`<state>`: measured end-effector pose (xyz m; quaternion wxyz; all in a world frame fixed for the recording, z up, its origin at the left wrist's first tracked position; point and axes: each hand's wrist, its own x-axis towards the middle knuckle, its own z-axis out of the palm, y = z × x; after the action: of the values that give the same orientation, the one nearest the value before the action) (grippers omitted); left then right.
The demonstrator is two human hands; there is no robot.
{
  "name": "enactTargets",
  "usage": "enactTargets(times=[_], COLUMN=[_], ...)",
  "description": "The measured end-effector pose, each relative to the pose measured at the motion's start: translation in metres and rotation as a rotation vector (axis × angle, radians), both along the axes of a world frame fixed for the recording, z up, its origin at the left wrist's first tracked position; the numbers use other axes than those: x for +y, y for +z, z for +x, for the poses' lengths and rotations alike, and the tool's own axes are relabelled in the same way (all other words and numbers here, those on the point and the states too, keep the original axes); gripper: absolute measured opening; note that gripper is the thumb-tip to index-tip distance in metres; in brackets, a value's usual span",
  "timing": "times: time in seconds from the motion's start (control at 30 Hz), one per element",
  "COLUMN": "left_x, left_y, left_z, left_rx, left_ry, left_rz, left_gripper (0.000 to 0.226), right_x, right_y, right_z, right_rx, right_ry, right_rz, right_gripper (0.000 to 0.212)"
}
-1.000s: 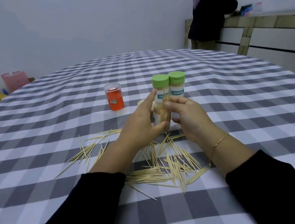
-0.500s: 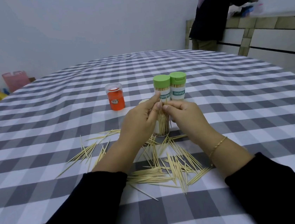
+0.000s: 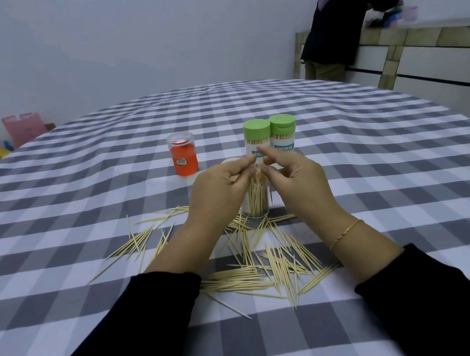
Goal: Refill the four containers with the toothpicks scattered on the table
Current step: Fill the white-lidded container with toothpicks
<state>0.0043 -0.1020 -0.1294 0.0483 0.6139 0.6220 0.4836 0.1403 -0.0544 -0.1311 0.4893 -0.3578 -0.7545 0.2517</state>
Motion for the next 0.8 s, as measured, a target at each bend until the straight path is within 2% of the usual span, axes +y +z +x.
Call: enactTargets(times=[0.13, 0.27, 0.37, 0.43, 0.5, 0.57, 0.63, 0.73, 0.8], left_x=[0.003, 0.005, 0.007, 0.007, 0.004, 0.002, 0.001, -0.001, -0.001], left_y=[-0.003, -0.006, -0.009, -0.009, -0.007, -0.003, -0.001, 0.000, 0.000], left_z=[-0.002, -0.004, -0.007, -0.006, -0.004, -0.005, -0.006, -0.007, -0.006], left_rx=[0.018, 0.160, 0.177, 0.263, 0.368, 0.428, 0.436, 0.321, 0.226], left_ry=[0.002, -0.027, -0.146, -0.159, -0.139, -0.123, -0.124, -0.146, -0.157], left_rz=[0.009, 0.094, 0.046, 0.003, -0.094, -0.149, -0.162, -0.218, -0.263], left_gripper=[0.028, 0.034, 0.048, 0.053, 0.055, 0.058, 0.061, 0.062, 0.065], right_x=[0.000, -0.001, -0.001, -0.001, 0.001, 0.003, 0.005, 0.003, 0.002], right_y=[0.002, 0.006, 0.010, 0.015, 0.018, 0.021, 0.025, 0.028, 0.027], right_z=[0.001, 0.002, 0.005, 0.008, 0.011, 0.016, 0.023, 0.032, 0.032], right_rx=[-0.090, -0.166, -0.110, -0.073, -0.121, -0.242, -0.457, -0.822, -0.940], right_ry=[-0.036, 0.004, 0.027, 0.018, -0.030, -0.078, -0.071, 0.043, 0.093], right_rz=[0.051, -0.018, -0.150, -0.237, -0.296, -0.358, -0.399, -0.428, -0.428], right_gripper=[0.024, 0.025, 0.031, 0.036, 0.036, 0.034, 0.033, 0.032, 0.031])
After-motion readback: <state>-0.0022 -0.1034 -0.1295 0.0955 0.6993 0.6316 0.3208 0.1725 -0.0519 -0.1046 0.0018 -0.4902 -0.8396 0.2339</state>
